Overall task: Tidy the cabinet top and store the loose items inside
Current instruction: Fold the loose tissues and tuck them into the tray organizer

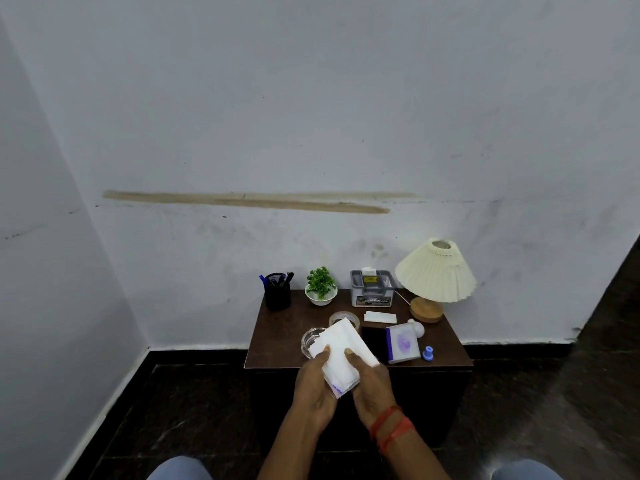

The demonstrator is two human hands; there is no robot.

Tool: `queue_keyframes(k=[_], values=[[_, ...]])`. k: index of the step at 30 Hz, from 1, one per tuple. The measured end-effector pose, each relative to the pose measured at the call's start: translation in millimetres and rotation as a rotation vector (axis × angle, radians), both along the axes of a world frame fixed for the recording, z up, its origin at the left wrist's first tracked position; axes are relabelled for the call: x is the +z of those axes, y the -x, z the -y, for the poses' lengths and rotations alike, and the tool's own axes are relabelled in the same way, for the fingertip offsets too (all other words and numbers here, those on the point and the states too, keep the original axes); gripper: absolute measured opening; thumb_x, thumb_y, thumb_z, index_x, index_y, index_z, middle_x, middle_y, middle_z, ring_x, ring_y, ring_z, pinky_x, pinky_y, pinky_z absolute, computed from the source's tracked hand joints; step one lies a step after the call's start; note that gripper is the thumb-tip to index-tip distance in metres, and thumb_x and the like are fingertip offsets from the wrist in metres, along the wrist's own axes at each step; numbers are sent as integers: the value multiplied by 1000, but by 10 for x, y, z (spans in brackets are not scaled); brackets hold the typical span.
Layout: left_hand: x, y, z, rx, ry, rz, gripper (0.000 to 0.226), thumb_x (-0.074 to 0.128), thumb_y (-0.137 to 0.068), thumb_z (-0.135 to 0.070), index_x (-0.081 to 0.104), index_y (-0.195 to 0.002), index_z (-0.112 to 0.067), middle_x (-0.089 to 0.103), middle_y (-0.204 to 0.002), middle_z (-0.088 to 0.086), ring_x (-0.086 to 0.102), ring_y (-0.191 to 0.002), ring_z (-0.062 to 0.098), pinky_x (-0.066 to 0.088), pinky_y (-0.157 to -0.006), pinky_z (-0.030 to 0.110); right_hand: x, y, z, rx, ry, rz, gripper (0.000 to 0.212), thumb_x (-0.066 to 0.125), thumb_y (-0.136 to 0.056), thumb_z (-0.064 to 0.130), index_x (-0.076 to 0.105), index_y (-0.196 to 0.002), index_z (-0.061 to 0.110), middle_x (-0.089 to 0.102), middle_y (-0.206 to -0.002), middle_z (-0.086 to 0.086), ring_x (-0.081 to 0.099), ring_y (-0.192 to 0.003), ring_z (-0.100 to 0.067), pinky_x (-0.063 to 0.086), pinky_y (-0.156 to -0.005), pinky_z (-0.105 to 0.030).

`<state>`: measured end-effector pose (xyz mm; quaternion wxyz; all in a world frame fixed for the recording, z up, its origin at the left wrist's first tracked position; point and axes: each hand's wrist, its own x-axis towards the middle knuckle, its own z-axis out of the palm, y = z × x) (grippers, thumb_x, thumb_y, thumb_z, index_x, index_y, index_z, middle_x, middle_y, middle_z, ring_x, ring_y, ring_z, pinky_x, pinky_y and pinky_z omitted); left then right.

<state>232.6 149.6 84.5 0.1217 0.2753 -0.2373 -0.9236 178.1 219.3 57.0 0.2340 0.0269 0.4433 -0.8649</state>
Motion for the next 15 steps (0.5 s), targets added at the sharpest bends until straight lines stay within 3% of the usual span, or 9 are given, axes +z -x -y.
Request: queue_keyframes(k=[2, 5, 7, 9, 10, 12, 13, 15], values=[[32, 1, -4, 1, 10, 1, 31, 49, -96, -14, 52, -124, 1, 61, -119, 28, 58, -107, 42, 47, -93, 57, -9, 11, 4, -68, -154, -109, 20, 62, -86, -1, 67, -106, 2, 69, -107, -22, 68, -95, -34, 59, -78, -40], [66, 9, -28, 27, 15, 24, 29, 46, -98, -17, 54, -118, 2, 70, -90, 22, 63, -88, 36, 59, -65, 45, 39, 0, -52, -95, -506, -356, 17, 65, -86, 9, 72, -98, 19, 73, -100, -7, 69, -97, -24, 56, -85, -38], [78, 15, -19, 21, 8, 23, 35, 43, -100, -20, 55, -118, 7, 71, -82, 22, 64, -84, 35, 58, -70, 42, 102, -55, -103, -122, -716, -495, 22, 64, -85, 10, 72, -106, 14, 73, -101, -6, 67, -100, -21, 51, -82, -26], [88, 33, -11, -4, 13, 8, 37, 37, -102, -24, 58, -106, 6, 72, -72, 20, 71, -69, 33, 59, -62, 36, 175, -126, -143, -143, -749, -658, 32, 61, -84, 2, 70, -112, 15, 73, -105, 3, 65, -103, -12, 48, -82, -16], [91, 39, -3, -7, 5, 2, 38, 34, -102, -25, 58, -99, 4, 73, -71, 19, 72, -61, 29, 59, -56, 33, 209, -160, -160, -129, -722, -744, 40, 59, -83, -1, 70, -114, 23, 71, -107, 17, 62, -106, -2, 48, -86, -12], [86, 57, 7, 8, -19, -16, 37, 34, -102, -27, 59, -99, 1, 73, -85, 16, 72, -63, 27, 57, -61, 35, 206, -181, -167, -87, -708, -873, 57, 55, -82, -5, 62, -113, 42, 59, -104, 44, 53, -109, 18, 42, -94, -6], [92, 65, 8, 15, -27, -23, 37, 34, -102, -28, 59, -102, -1, 72, -90, 15, 72, -66, 27, 57, -63, 36, 182, -172, -163, -74, -704, -913, 61, 54, -82, -6, 60, -113, 46, 55, -107, 48, 50, -112, 20, 41, -97, -6], [68, 85, 24, 34, -75, -22, 39, 34, -102, -31, 61, -101, -2, 74, -84, 15, 73, -65, 26, 57, -65, 36, 115, -136, -158, -59, -685, -958, 59, 53, -82, -6, 63, -117, 40, 57, -120, 37, 50, -120, 12, 42, -104, -17]])
